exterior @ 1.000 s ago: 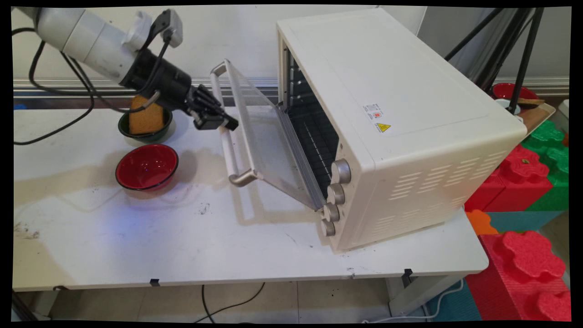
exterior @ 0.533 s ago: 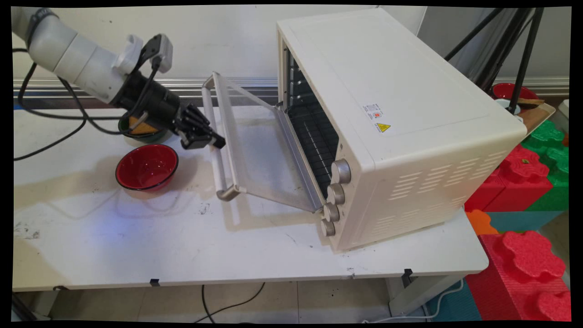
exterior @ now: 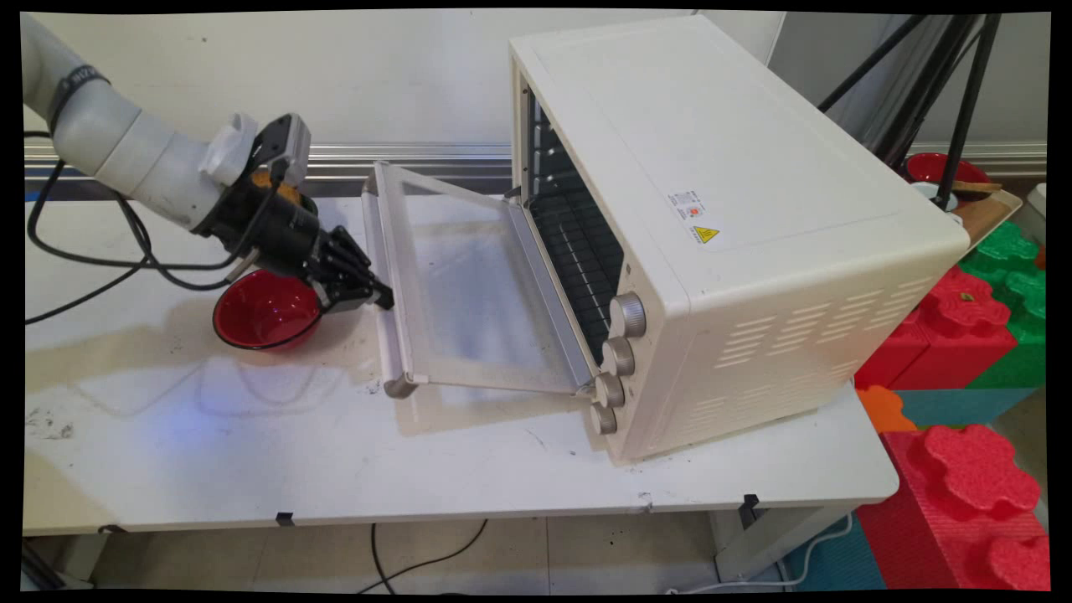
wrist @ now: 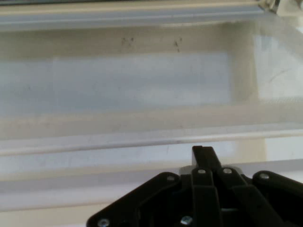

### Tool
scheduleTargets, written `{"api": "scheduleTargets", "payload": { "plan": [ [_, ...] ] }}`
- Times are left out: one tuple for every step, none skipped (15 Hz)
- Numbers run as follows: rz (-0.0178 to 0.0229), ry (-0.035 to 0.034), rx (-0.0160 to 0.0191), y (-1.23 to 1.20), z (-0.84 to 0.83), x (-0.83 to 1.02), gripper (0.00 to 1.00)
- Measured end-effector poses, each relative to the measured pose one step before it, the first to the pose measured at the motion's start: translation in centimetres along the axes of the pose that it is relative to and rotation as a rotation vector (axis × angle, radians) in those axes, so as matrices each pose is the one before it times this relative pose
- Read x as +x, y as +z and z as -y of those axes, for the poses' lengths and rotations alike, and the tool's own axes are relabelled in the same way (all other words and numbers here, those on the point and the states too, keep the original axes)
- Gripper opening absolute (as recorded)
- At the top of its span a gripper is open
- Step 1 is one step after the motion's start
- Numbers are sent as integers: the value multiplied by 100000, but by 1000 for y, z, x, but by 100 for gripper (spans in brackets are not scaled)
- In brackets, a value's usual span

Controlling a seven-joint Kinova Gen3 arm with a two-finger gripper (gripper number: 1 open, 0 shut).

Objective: Open the oven

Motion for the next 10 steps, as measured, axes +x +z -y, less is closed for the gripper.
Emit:
{"api": "scheduleTargets", "payload": {
  "plan": [
    [362,124,-44,125,-58,-236,0],
    [518,187,-83,181,-95,-346,0],
    [342,135,-40,121,-54,-209,0],
    [467,168,-109,180,-83,-310,0],
    [501,184,-91,177,-103,-350,0],
    [406,247,-8,159,-75,-300,0],
    [244,204,56,134,-47,-213,0],
    [232,308,78,172,-17,-210,0],
    [17,124,236,70,-23,-192,0],
    [-115,81,290,10,-17,-148,0]
  ]
}}
